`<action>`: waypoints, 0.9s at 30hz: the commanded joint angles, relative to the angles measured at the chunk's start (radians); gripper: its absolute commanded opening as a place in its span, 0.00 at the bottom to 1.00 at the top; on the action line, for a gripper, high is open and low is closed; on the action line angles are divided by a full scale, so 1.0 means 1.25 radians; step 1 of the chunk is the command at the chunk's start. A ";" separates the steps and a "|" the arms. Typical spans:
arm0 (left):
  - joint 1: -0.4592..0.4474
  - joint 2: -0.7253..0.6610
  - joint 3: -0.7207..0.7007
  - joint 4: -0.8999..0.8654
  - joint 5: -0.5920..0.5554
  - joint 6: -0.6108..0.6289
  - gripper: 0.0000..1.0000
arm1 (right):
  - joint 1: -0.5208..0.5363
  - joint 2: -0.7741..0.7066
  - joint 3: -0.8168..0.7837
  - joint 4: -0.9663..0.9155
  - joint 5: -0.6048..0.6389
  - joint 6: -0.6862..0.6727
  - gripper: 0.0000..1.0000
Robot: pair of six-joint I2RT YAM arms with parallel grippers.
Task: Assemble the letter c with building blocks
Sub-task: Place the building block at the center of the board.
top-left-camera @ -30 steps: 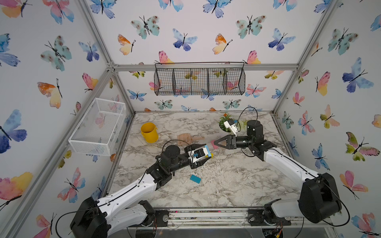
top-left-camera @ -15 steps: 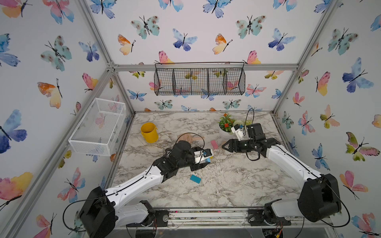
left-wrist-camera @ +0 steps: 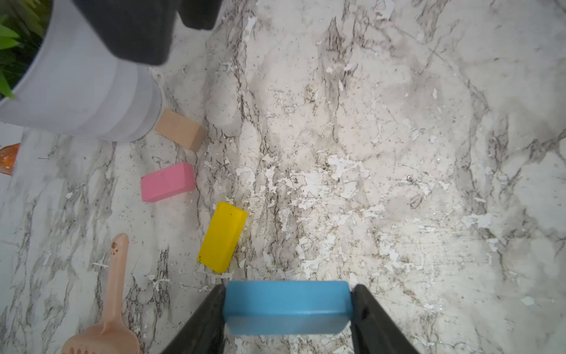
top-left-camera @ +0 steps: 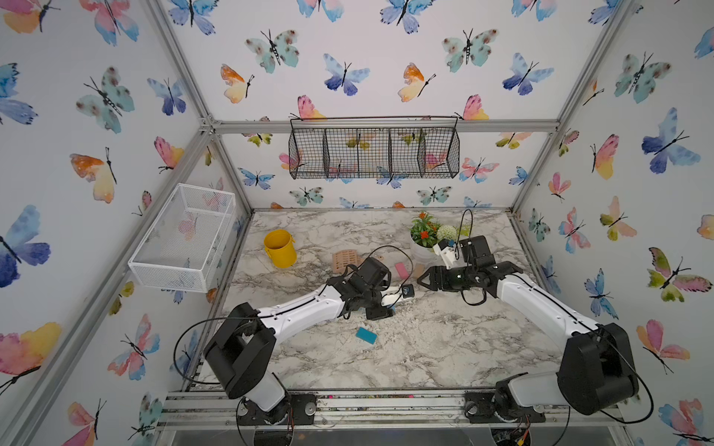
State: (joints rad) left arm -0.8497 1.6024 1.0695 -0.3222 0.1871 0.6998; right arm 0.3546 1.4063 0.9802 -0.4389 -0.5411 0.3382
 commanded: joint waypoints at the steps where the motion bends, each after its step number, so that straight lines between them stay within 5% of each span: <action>1: -0.016 0.070 0.046 -0.068 -0.063 0.017 0.51 | 0.005 0.015 -0.009 -0.002 0.013 -0.007 0.65; 27: -0.021 0.235 0.153 -0.108 -0.094 -0.036 0.52 | 0.005 0.024 -0.002 -0.024 0.080 -0.005 0.67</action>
State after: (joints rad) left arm -0.8722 1.8793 1.2442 -0.4301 0.0704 0.6697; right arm 0.3546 1.4361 0.9722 -0.4381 -0.4915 0.3317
